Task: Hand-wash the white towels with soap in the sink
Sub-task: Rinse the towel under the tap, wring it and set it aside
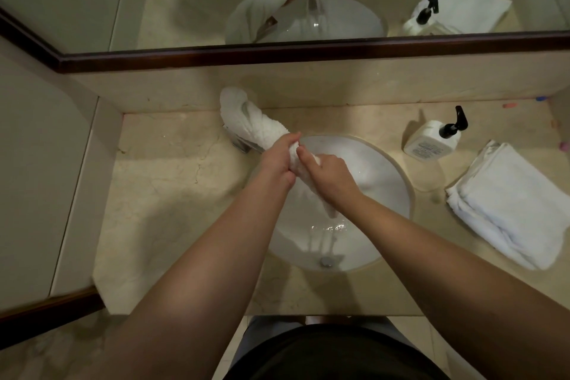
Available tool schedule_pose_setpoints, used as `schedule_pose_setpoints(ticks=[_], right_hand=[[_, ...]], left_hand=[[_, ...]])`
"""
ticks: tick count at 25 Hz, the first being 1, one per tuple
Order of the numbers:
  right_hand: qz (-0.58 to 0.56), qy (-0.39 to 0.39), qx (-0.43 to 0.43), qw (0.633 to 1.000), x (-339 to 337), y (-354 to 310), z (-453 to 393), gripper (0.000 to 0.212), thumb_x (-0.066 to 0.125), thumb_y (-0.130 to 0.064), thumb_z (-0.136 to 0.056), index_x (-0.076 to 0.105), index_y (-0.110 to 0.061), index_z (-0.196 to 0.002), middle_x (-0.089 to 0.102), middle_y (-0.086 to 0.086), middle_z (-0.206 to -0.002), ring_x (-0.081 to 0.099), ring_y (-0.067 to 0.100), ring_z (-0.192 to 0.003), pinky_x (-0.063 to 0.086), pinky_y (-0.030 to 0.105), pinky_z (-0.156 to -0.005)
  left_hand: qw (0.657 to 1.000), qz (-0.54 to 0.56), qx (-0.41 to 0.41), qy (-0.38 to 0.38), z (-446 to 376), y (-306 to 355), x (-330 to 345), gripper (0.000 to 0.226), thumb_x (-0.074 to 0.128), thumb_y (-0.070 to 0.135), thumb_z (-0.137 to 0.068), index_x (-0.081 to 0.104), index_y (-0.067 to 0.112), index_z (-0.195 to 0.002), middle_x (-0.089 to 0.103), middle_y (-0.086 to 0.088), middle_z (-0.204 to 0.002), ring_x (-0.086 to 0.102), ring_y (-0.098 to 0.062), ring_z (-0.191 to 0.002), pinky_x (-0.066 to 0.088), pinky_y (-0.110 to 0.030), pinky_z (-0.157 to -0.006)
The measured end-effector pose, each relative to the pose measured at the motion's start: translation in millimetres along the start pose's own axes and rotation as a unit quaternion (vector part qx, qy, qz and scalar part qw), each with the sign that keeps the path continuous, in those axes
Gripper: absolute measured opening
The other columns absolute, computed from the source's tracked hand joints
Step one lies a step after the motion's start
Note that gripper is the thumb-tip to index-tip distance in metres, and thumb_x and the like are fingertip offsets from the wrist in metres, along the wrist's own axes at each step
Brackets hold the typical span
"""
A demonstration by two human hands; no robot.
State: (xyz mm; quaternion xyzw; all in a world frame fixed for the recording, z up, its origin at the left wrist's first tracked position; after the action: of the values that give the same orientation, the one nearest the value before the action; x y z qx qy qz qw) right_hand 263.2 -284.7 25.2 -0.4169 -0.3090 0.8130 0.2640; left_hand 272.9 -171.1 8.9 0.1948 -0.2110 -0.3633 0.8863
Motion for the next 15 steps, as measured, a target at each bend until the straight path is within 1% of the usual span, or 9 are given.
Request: schedule_pose_setpoints(ticks=[3,5,7,8,9,11,12,14,15], right_hand=[[-0.120,-0.066,0.059,0.989,-5.3,-1.1,4.0,0.046,0.064,-0.061,-0.084,0.065,-0.015,-0.076,0.065,0.001,-0.067,0.060,0.016,-0.062,0.045,0.029,-0.060],[-0.211,-0.083,0.087,0.970,-12.2,-4.3,6.2,0.036,0.070,-0.047,-0.085,0.065,-0.011,-0.085,0.059,0.004,-0.064,0.053,0.014,-0.052,0.042,0.026,-0.051],[-0.284,-0.105,0.133,0.944,-17.6,-7.0,6.9,0.035,0.067,-0.043,-0.087,0.064,-0.010,-0.096,0.054,0.007,-0.061,0.047,0.014,-0.045,0.037,0.024,-0.045],[-0.314,-0.128,0.158,0.927,-19.1,-7.5,5.7,0.035,0.065,-0.044,-0.088,0.062,-0.010,-0.097,0.053,0.007,-0.059,0.045,0.014,-0.044,0.036,0.023,-0.043],[-0.340,-0.163,0.183,0.908,-19.8,-8.9,4.6,0.036,0.062,-0.046,-0.089,0.060,-0.010,-0.094,0.051,0.005,-0.057,0.043,0.013,-0.043,0.034,0.021,-0.042],[-0.367,-0.253,0.232,0.864,-19.2,-13.3,1.9,0.042,0.053,-0.051,-0.090,0.054,-0.010,-0.085,0.045,0.003,-0.053,0.039,0.011,-0.037,0.030,0.019,-0.039],[-0.372,-0.291,0.247,0.846,-19.1,-15.4,1.2,0.046,0.049,-0.055,-0.089,0.053,-0.010,-0.081,0.043,0.003,-0.051,0.036,0.011,-0.034,0.028,0.018,-0.038],[-0.384,-0.311,0.252,0.832,-19.8,-20.9,0.1,0.056,0.047,-0.063,-0.088,0.056,-0.008,-0.079,0.044,0.003,-0.051,0.037,0.011,-0.033,0.028,0.017,-0.038],[-0.375,-0.288,0.236,0.849,-20.3,-24.3,0.2,0.060,0.048,-0.068,-0.087,0.060,-0.009,-0.084,0.047,0.004,-0.055,0.039,0.011,-0.036,0.030,0.017,-0.038]], left_hand=[[0.999,0.000,0.007,-0.039,4.7,-0.6,-4.0,0.024,0.067,0.024,-0.093,0.058,0.010,-0.076,0.059,-0.003,-0.062,0.059,-0.013,-0.051,0.052,-0.026,-0.057],[0.991,0.074,0.006,-0.112,9.0,-1.9,-13.2,0.021,0.060,0.026,-0.092,0.061,0.008,-0.083,0.063,-0.006,-0.071,0.065,-0.017,-0.063,0.054,-0.029,-0.071],[0.970,0.150,-0.004,-0.193,9.4,-9.2,-25.3,0.028,0.052,0.025,-0.085,0.065,0.002,-0.094,0.064,-0.015,-0.099,0.065,-0.027,-0.095,0.044,-0.035,-0.103],[0.959,0.165,-0.006,-0.231,9.8,-13.7,-29.0,0.036,0.054,0.026,-0.082,0.064,0.001,-0.105,0.063,-0.018,-0.116,0.060,-0.031,-0.114,0.033,-0.039,-0.115],[0.949,0.174,-0.001,-0.264,9.6,-18.3,-31.0,0.046,0.060,0.029,-0.081,0.060,0.002,-0.119,0.057,-0.018,-0.135,0.051,-0.033,-0.131,0.024,-0.044,-0.120],[0.926,0.192,0.022,-0.324,8.4,-19.5,-28.9,0.070,0.073,0.046,-0.079,0.049,0.011,-0.135,0.041,-0.014,-0.154,0.034,-0.033,-0.145,0.022,-0.050,-0.121],[0.921,0.195,0.039,-0.334,8.4,-16.7,-24.9,0.070,0.072,0.053,-0.078,0.053,0.013,-0.133,0.042,-0.014,-0.153,0.036,-0.033,-0.145,0.028,-0.051,-0.118],[0.933,0.190,0.058,-0.300,7.9,-8.3,-19.1,0.047,0.069,0.051,-0.077,0.069,0.014,-0.106,0.060,-0.013,-0.131,0.057,-0.030,-0.126,0.047,-0.046,-0.104],[0.947,0.167,0.065,-0.268,8.8,-2.9,-16.8,0.033,0.072,0.044,-0.075,0.072,0.016,-0.090,0.066,-0.010,-0.113,0.066,-0.027,-0.107,0.054,-0.041,-0.090]])
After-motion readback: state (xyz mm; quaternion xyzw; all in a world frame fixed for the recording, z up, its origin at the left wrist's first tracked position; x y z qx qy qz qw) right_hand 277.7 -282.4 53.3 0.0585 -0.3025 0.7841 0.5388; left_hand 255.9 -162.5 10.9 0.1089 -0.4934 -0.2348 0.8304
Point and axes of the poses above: each hand's wrist, its own z-axis away from the middle knuckle, its own x-axis out of the palm, y = z × x, the point moved 1 cm from there along -z, towards the middle knuckle
